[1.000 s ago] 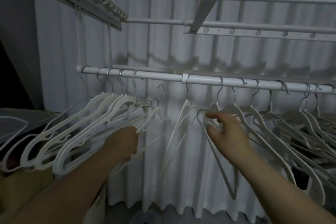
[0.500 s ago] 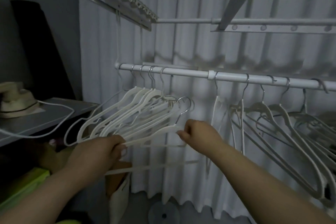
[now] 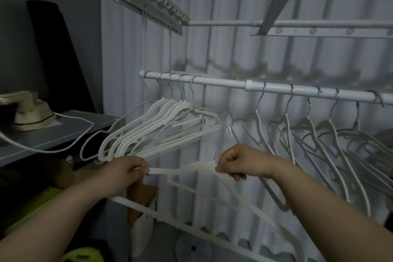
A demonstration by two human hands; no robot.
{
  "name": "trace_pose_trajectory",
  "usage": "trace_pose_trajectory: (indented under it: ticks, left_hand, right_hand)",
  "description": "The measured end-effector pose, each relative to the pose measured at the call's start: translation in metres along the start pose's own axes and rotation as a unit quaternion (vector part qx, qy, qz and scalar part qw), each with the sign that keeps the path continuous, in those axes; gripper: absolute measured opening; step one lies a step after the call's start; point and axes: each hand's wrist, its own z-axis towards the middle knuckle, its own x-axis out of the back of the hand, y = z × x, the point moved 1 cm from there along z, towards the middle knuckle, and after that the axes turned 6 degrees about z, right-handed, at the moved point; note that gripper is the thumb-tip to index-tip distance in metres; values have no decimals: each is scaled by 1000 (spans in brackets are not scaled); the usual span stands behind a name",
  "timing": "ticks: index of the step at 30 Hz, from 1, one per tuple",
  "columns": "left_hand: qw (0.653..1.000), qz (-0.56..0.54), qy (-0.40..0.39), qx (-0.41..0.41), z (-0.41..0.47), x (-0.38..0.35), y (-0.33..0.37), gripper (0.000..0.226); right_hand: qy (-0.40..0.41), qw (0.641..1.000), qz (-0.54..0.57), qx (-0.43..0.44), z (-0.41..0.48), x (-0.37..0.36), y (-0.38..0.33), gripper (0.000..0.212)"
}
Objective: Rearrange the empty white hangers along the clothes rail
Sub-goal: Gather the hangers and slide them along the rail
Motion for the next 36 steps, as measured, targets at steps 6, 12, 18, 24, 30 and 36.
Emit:
trace_pose_trajectory:
  ticks: [6,12,18,24,30,36]
  left_hand:
    - [997,-50,-53,-9,9,-19,7,34]
    - [994,-94,17,-51,15,-56,26,22]
    - [979,-75,121,-143,18,-72,65,32]
    - [991,33,-38,-127,38,-94,75,45]
    - [989,94,25,-114,55,-91,51,47]
    - [930,158,287,-167,56,-46,42,40]
  right_hand:
    - [-56,998,25,4,-21,3,4,34]
    - [-3,994,112,7,-32,7,13,36]
    - [20,991,134,-18,-37,8,12,20]
    - [52,987,141,-58,-37,10,8,26]
    - [107,988,92,-63,-26,10,11,34]
    - [226,973,33,-16,-6,18,2,40]
